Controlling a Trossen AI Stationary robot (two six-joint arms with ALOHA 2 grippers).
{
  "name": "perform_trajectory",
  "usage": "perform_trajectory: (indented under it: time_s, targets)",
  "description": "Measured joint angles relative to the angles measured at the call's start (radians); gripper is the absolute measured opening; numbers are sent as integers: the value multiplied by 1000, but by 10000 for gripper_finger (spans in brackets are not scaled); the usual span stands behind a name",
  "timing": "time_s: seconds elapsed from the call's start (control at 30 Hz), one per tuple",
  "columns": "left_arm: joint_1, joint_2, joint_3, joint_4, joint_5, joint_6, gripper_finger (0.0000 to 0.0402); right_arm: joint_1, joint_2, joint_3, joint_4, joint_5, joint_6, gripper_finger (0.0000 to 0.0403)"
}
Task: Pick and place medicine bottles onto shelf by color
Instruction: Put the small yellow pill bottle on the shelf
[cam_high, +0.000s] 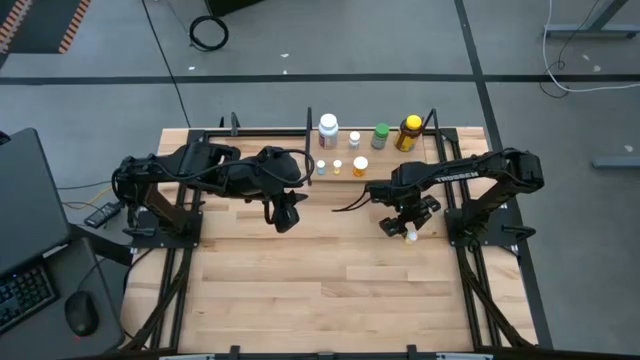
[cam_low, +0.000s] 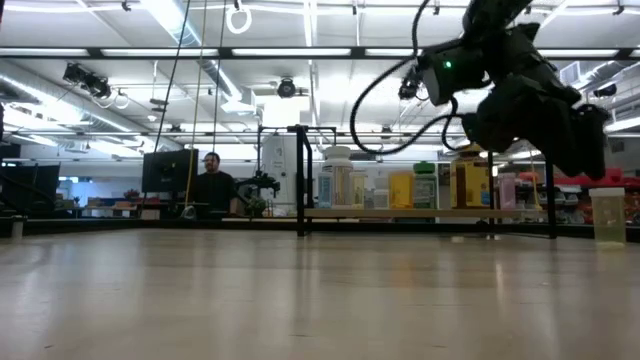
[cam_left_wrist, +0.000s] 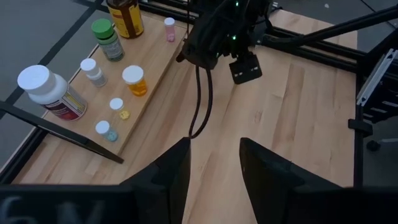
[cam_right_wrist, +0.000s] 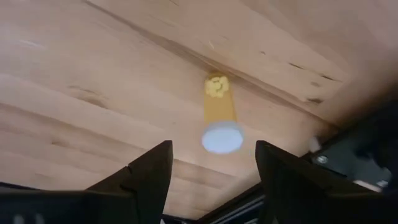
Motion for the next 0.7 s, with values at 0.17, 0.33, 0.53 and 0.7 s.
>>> perform_trajectory:
  time_s: [0.17, 0.33, 0.53, 0.7]
  targets:
    - [0, 0, 0, -9, 0, 0, 139, 52, -7, 108, -105, 55, -18, 237]
    - [0, 0, 0, -17, 0, -1, 136, 146, -57, 184, -177, 162, 63, 236]
    - [0, 0, 0, -17, 0, -1, 145, 312, -184, 131, -180, 225, 305, 236]
    - [0, 0, 0, -15, 0, -1, 152, 384, -275, 76, -73, 319, 365, 236]
